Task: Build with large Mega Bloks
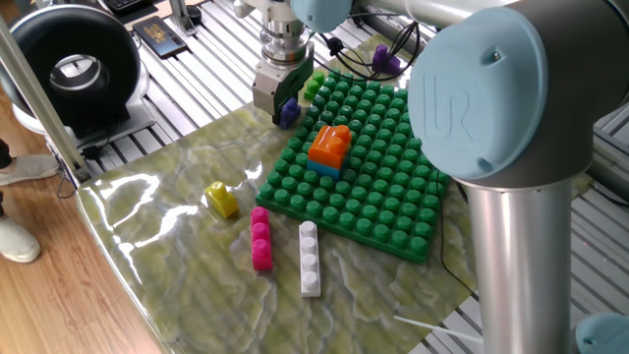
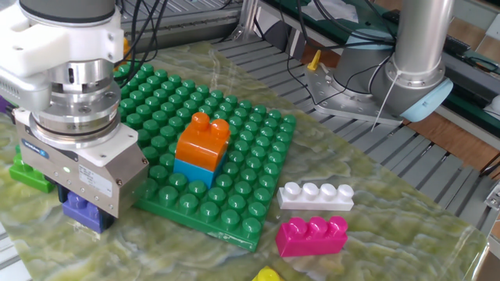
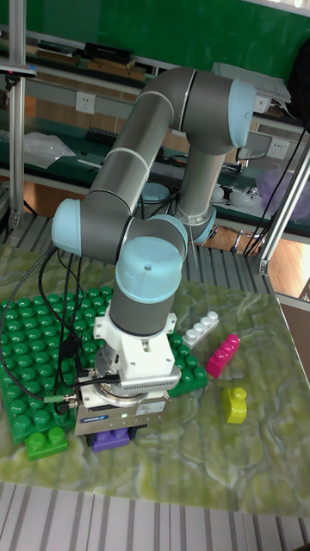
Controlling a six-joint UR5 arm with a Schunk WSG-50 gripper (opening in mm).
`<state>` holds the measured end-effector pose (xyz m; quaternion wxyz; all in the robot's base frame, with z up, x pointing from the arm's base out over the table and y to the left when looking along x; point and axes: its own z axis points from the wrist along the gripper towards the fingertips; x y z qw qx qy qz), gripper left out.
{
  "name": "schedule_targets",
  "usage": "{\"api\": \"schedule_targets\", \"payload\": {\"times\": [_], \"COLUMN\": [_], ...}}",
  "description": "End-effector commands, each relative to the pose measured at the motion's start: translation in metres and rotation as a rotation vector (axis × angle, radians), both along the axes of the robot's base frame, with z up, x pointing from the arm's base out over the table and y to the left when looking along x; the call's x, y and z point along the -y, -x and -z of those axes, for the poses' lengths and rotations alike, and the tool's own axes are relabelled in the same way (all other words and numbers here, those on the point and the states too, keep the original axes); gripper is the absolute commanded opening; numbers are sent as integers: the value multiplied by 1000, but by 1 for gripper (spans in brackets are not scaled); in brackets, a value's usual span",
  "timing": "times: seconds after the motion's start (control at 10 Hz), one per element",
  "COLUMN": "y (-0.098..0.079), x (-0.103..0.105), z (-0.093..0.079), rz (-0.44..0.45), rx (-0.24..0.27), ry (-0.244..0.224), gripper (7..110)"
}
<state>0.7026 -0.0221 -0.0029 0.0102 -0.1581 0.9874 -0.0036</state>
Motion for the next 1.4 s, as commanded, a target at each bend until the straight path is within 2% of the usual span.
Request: {"api": "schedule_targets", "payload": {"times": [0.0, 1.3], "y": [-1, 0], "x": [-1, -1], "z": [0, 4], "rz": [5, -1], "rx": [2, -5], "ry": [-12, -12], "gripper": [66, 66]}}
